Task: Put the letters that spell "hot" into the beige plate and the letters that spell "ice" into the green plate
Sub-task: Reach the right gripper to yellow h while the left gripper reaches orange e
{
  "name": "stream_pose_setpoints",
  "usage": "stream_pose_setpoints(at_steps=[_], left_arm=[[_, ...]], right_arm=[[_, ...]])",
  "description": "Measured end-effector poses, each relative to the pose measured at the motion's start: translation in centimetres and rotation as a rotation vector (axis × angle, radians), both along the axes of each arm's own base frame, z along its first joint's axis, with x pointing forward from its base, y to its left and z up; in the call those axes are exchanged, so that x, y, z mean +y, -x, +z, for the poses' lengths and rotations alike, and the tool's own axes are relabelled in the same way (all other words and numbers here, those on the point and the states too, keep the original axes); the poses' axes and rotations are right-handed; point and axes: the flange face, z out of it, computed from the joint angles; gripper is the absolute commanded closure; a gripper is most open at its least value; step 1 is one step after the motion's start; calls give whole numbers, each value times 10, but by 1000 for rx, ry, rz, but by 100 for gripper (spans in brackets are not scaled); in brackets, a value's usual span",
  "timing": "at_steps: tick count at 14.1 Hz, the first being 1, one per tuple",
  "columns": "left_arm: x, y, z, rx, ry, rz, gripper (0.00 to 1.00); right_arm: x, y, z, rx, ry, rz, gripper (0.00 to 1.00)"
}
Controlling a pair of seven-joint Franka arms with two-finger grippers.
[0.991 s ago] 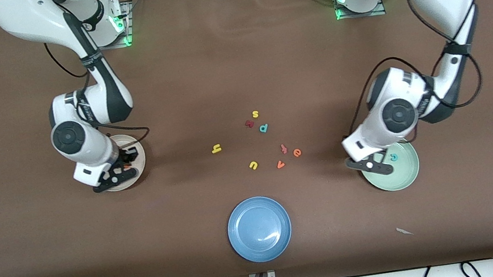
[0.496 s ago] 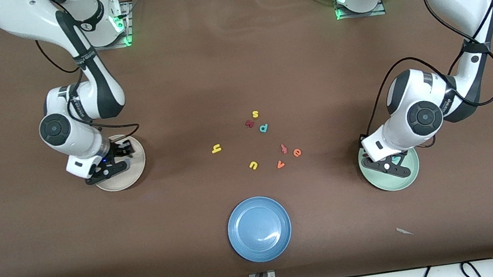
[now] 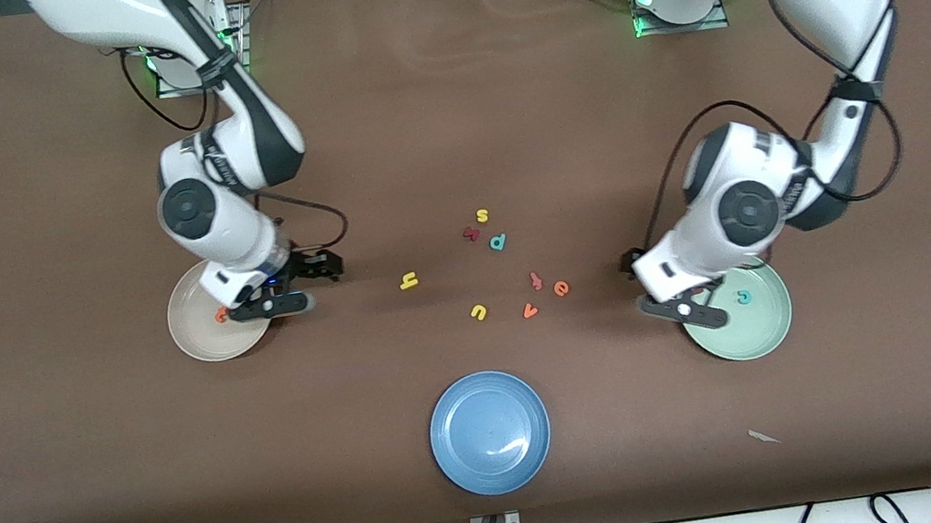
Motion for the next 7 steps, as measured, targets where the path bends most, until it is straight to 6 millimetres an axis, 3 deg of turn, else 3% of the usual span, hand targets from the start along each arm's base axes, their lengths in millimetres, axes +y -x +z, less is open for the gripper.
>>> stream_pose_setpoints(at_steps=[1,2,4,7], left_arm=[[-22,9,-4,7,-5,11,2],[-40,17,-9,13,-7,13,13],[-67,27,-22,2,9,10,23],[-79,30,-47,-13,5,31,40]], right_arm=[[18,1,-4,3,1,-48,0],[34,1,-9,6,1,-97,0],[64,1,-20,8,2,-200,0],[90,-3,-34,16,2,-354,0]])
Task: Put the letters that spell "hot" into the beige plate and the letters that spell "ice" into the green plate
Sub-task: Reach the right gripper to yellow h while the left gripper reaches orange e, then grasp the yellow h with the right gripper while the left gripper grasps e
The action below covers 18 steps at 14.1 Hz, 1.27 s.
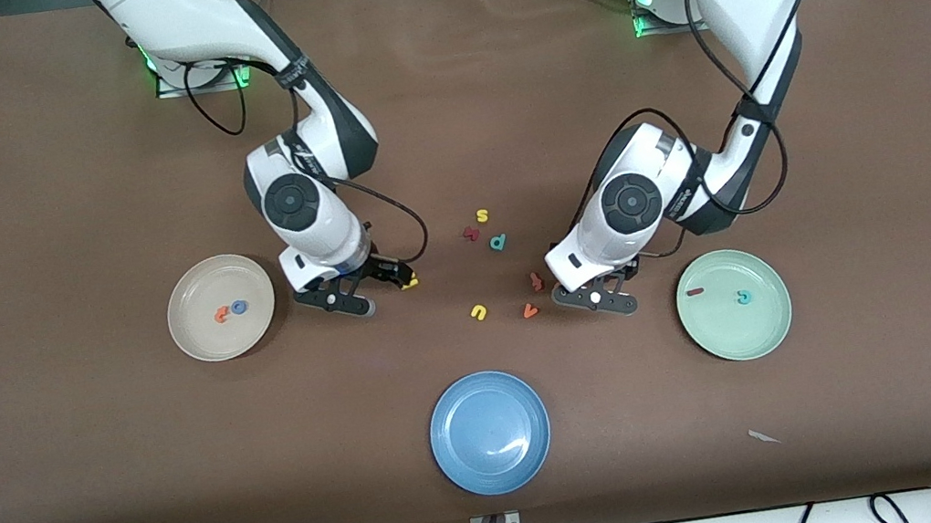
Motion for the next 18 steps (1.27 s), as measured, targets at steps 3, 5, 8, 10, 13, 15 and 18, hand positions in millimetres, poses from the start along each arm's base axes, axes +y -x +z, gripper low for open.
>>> stream_pose_setpoints(at_steps=[3,5,8,10,13,15,18], left_arm=[[-4,-8,-12,-7,11,76,34],[-14,-11,-16,-11,22,94,34],[-29,-7,-26,-16,37,88,34],[-36,-4,-33,-17,43,87,38],[-33,-6,-38,-20,40,94,40],[-28,-12,-35,-30,38,104,41],[-24,-17,-33,-38,37,111,43]], right_arm=[[21,-1,-14,9,0,-136,0],[32,-1,-23,14,2,-201,0],[35,-2,-30,20,5,-256,1],[34,-1,-37,29,13,-274,5],[32,1,-49,41,26,-279,13],[32,1,-49,41,27,-279,18],[32,0,-48,40,26,-279,23]])
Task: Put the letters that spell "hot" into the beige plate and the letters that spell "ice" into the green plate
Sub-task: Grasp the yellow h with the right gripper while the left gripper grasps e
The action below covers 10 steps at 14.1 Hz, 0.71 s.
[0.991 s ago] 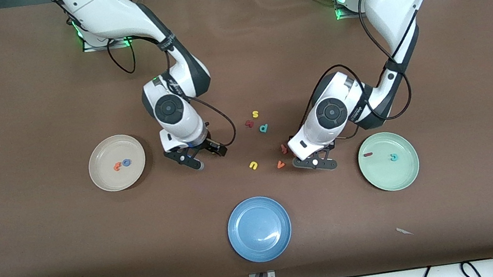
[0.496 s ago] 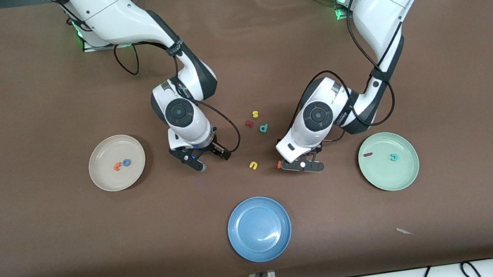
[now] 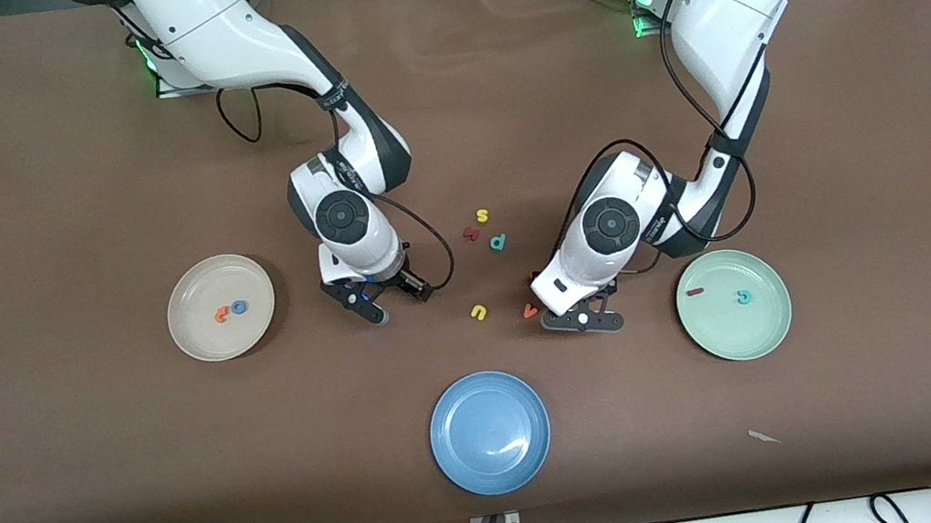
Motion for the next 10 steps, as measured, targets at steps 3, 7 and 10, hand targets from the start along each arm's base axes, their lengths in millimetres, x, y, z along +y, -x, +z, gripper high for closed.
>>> stream_pose_setpoints(at_steps=[3,7,10], left_arm=[[-4,3,-2,3,0,-7,42],[-5,4,-5,8,-2,-8,43],[-4,5,-8,13,-5,-8,47]], right_arm=[[0,0,1,1,0,0,30],[4,1,2,-2,-2,5,35],[9,2,5,-6,-6,12,44]])
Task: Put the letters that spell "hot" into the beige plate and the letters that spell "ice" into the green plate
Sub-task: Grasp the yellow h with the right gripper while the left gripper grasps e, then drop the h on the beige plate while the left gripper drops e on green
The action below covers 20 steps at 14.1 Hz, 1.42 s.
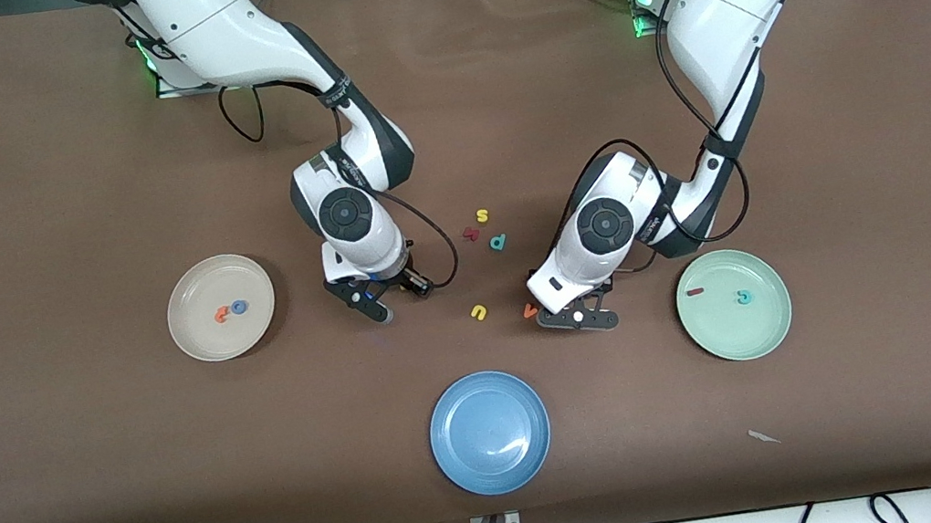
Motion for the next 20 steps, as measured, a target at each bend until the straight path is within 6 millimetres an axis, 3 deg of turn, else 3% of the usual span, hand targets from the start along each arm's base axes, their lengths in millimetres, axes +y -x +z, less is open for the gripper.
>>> stream_pose_setpoints(at_steps=[3,8,10,12,14,17,20], left_arm=[[1,0,0,2,-2,0,52],[5,0,-1,14,-15,3,67],[5,0,-1,16,-17,3,89],[4,1,3,21,-21,-1,96],[4,2,1,32,-29,-2,96],[18,-6,8,63,-64,-2,96],[57,-34,41,71,-89,-40,94]], right_arm=[[3,2,0,2,1,6,59],[8,3,3,-3,-3,12,100],[8,3,4,-3,-2,12,100],[9,2,6,12,7,21,100],[7,-9,24,58,37,78,100],[-32,-44,77,100,73,231,100],[-89,-60,106,136,94,397,100]])
